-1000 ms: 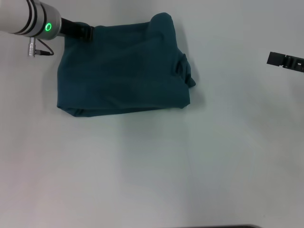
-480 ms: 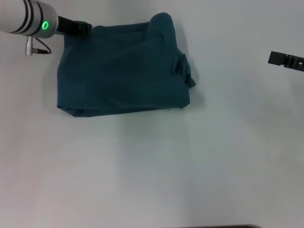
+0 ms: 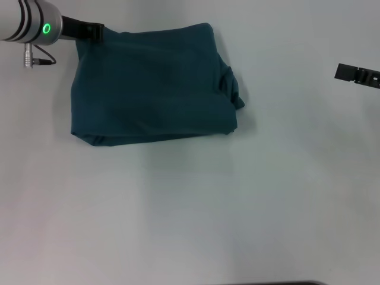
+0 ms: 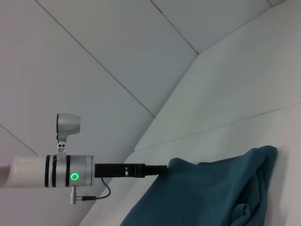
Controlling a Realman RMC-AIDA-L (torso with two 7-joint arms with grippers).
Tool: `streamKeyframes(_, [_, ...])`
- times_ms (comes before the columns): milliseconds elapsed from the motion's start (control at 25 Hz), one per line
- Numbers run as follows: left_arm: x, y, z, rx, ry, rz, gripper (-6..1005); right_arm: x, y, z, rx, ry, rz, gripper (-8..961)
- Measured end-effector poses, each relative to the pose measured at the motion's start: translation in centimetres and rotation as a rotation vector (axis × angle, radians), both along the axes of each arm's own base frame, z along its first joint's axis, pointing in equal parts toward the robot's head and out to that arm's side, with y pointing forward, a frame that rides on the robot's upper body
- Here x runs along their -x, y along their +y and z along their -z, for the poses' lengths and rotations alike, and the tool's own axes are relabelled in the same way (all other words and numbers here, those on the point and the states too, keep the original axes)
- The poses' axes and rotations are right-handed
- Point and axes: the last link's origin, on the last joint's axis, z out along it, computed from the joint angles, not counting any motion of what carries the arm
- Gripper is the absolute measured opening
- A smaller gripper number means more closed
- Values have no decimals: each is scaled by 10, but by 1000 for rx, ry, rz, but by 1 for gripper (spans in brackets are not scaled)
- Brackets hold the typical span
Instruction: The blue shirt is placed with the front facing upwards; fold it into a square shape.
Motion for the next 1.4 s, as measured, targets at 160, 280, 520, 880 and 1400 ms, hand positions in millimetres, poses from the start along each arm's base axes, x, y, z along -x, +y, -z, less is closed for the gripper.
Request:
streamKeyframes(160, [1, 0, 0, -6, 2, -1, -1, 1, 1, 0, 1, 0, -2, 616])
streamKeyframes(280, [3, 0, 0, -7, 9, -1, -1, 1, 1, 0, 0, 1, -2, 616])
streamKeyframes(520, [3, -1, 1, -5, 16, -4, 6, 1, 1, -1, 0, 0, -1, 616])
streamKeyframes(880, [9, 3, -23, -141, -43, -50, 210, 1, 2, -1, -1, -1, -2, 617])
streamKeyframes(1400, [-21, -4, 11, -3, -141, -65, 528, -1, 2, 1, 5, -5, 10, 616])
